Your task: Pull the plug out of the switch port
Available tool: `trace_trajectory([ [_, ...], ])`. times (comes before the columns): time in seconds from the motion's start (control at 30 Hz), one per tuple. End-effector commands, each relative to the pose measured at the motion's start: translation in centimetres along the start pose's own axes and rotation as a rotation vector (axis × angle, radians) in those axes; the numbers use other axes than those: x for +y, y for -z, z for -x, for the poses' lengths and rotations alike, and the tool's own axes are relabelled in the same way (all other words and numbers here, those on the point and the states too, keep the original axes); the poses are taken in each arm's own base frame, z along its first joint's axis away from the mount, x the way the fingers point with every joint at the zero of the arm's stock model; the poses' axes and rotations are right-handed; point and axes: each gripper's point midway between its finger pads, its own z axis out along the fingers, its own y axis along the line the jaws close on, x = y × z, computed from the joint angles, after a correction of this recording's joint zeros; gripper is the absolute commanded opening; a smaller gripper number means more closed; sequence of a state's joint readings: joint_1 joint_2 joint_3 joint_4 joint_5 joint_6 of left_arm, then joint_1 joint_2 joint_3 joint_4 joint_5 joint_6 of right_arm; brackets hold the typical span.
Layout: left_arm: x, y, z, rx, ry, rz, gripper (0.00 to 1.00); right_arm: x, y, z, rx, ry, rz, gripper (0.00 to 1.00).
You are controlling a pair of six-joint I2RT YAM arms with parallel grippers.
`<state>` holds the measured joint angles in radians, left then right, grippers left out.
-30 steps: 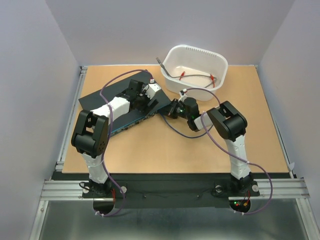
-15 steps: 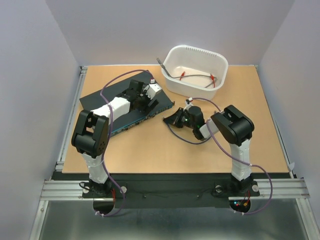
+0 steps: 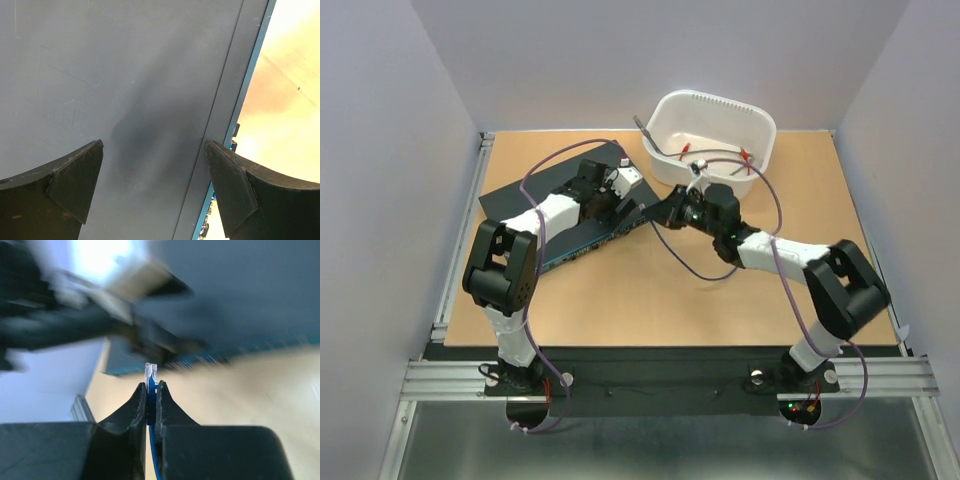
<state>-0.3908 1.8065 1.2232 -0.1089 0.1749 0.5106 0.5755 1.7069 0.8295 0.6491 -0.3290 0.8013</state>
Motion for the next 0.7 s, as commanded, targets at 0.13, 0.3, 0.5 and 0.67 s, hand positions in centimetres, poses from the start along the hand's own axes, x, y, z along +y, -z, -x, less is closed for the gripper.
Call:
trace_trajectory([
  [0.13, 2.0, 1.8, -1.3, 0.022, 0.017, 0.058, 0.95, 16.2, 5.3, 15.1, -0.326, 0.393, 0.147, 0.0],
  [0.3, 2.2, 1.9, -1.4, 0.022, 0.018, 0.063, 0.95, 24.5, 8.1, 23.2, -0.538, 0.57, 0.224, 0.0],
  [0.5, 2.1, 2.0, -1.5, 0.024, 0.023, 0.06, 0.95, 30.0, 8.9, 32.2, -0.801, 0.754, 0.215, 0.01],
  [0.67, 2.0, 2.1, -1.3, 0.017, 0.028, 0.053, 0.95, 32.0, 10.6, 40.9, -1.072, 0.932, 0.188, 0.0],
])
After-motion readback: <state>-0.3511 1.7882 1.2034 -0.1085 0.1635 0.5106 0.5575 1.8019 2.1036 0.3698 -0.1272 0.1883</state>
